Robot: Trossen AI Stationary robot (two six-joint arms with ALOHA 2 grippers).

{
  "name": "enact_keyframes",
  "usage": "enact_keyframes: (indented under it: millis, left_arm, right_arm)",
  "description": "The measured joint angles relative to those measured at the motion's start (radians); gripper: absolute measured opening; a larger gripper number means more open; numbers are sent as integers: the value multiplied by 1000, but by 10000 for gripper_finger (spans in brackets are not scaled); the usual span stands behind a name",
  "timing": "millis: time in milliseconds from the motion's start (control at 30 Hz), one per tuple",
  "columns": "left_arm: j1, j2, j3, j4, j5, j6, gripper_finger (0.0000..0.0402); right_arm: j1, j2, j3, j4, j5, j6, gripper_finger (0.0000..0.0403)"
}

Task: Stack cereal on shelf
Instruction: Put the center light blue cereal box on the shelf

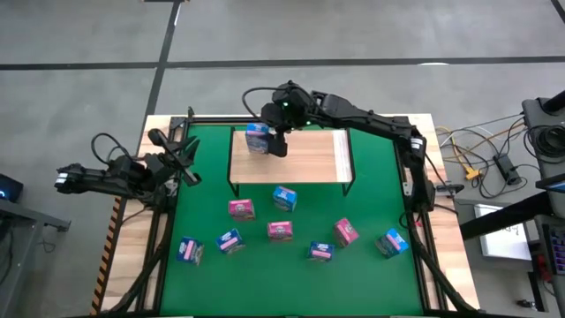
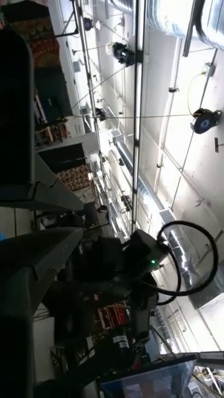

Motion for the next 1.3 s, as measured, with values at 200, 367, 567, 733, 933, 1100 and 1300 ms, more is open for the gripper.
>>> enact_keyframes:
  millis: [200,367,567,733,933,1100,1300]
  left_arm:
    - [0,5,1,0,4,24,38]
    - [0,5,1,1,5,45,38]
    - [0,5,1,1,6,45,38]
    - [0,5,1,1,6,45,38]
    - [0,11,1,-3,6,45,38]
    - [0,18,1,-5,5,42,38]
    - [0,30,1,-7,2,37,38]
  right_arm:
    - [28,-57,0,-23,0,19,223]
    - [74,-86,-4,-54,44,11,167]
    - [144,-104,-44,-85,87,-13,49]
    - [167,-112,-137,-101,87,25,14]
    - [159,-112,-313,3,180,44,9]
    - [129,-112,-418,139,340,24,9]
    - [104,-112,-469,259,345,-9,9]
